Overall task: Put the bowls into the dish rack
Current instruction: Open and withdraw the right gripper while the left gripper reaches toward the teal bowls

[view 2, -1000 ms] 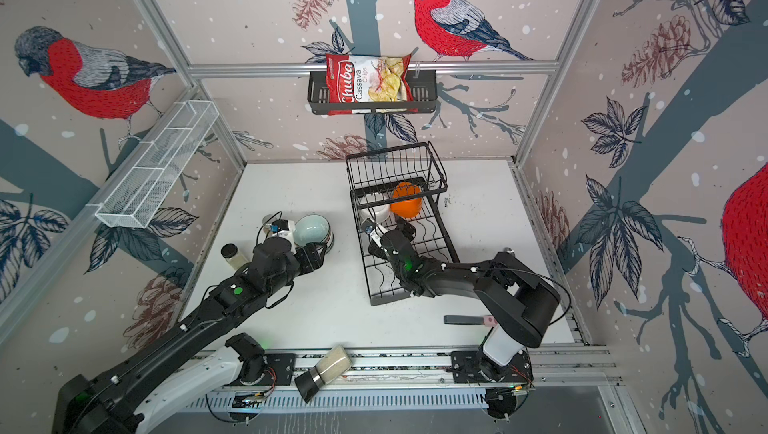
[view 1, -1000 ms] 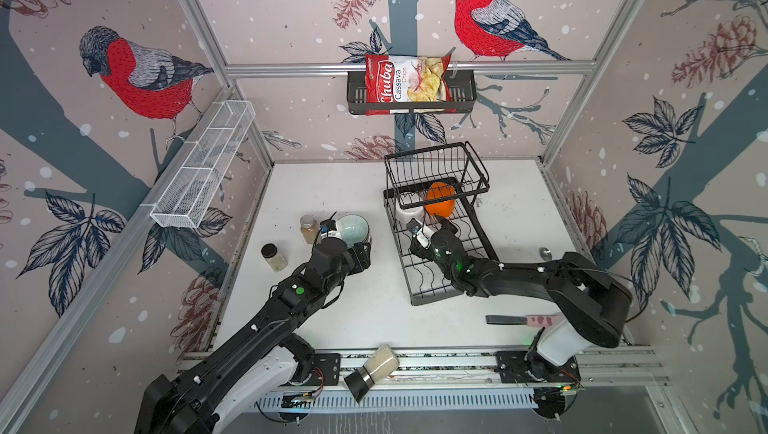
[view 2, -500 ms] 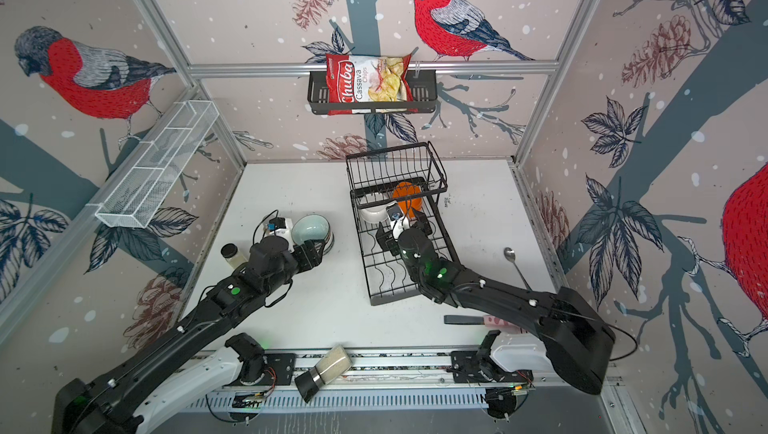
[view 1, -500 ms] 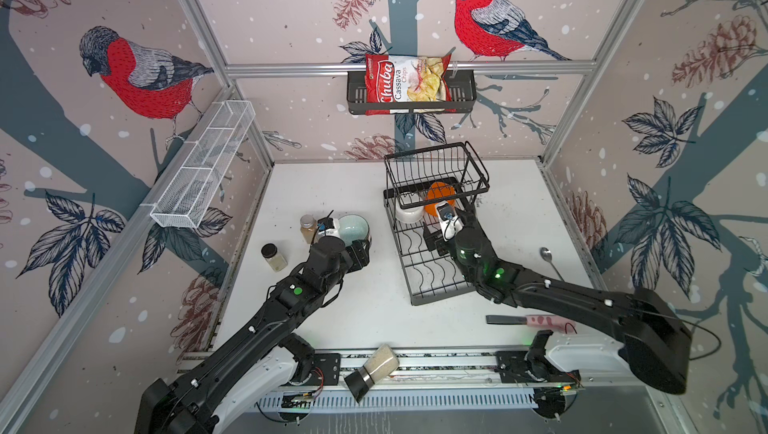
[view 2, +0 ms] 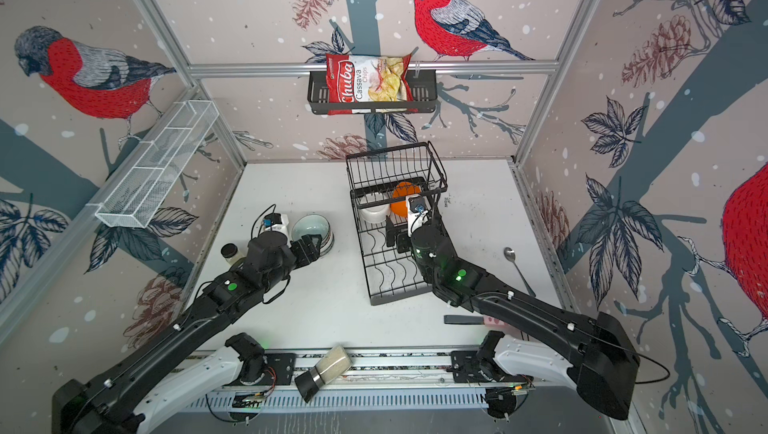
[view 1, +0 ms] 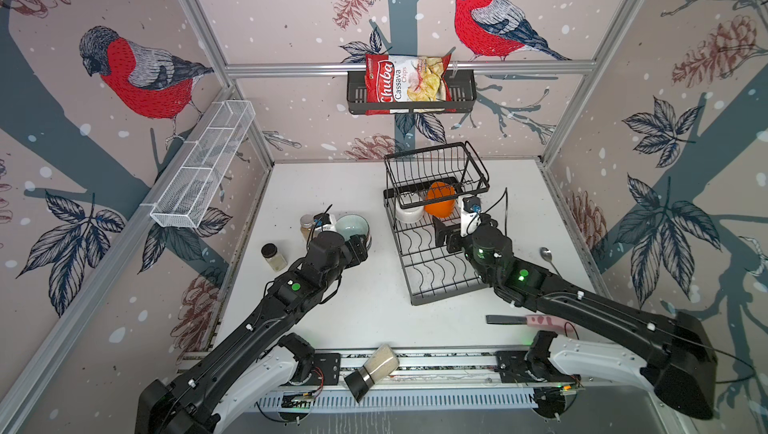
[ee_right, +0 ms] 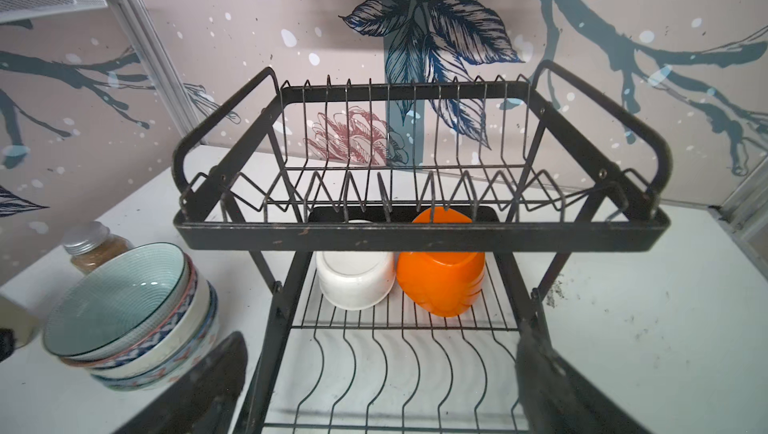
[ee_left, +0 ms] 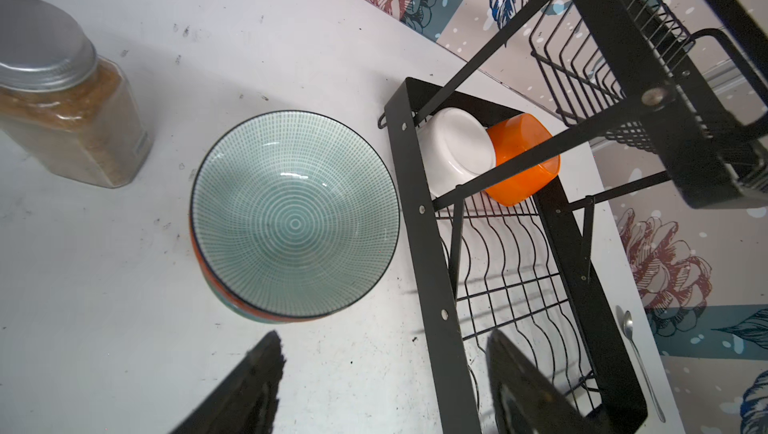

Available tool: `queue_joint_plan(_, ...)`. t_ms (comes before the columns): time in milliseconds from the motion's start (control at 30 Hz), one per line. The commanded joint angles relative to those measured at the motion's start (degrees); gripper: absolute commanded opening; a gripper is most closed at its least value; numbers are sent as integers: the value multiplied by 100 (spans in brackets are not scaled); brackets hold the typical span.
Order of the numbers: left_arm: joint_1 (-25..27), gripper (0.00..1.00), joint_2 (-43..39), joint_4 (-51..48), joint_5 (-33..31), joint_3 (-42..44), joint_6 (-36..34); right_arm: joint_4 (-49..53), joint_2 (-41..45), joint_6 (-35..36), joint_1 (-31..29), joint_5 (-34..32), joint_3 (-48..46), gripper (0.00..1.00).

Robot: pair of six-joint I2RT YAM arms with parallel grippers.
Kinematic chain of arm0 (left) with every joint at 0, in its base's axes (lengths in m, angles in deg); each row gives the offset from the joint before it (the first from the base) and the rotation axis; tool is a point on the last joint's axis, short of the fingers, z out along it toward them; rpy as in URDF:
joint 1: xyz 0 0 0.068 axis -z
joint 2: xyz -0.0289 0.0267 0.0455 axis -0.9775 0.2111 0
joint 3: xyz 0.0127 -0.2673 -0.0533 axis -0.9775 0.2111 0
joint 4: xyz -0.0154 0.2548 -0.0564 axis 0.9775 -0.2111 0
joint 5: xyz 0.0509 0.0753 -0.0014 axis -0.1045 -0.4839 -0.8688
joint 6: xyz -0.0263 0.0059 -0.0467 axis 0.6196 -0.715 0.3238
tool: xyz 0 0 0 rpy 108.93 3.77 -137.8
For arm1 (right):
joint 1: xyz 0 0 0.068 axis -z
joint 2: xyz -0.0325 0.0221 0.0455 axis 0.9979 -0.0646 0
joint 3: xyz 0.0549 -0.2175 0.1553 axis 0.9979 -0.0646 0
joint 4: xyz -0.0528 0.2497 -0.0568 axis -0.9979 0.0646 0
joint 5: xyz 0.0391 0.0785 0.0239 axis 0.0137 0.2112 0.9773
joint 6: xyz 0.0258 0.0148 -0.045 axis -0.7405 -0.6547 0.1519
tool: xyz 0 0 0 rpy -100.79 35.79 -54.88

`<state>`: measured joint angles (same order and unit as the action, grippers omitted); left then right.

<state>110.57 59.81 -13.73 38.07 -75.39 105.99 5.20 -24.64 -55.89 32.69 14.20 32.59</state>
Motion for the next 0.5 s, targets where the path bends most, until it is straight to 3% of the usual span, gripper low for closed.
queue_joint_plan(0,-71,77,65,-399,-169,-187,82,25,215,-512,78,335,-56,100)
queue_joint_plan(167,-205,78,308,-929,-174,-530,119,437,247,-849,134,391,117,100)
queue_joint_plan(467,-684,78,1010,-1662,-55,-1014,-237,1711,-670,-953,151,917,1044,100)
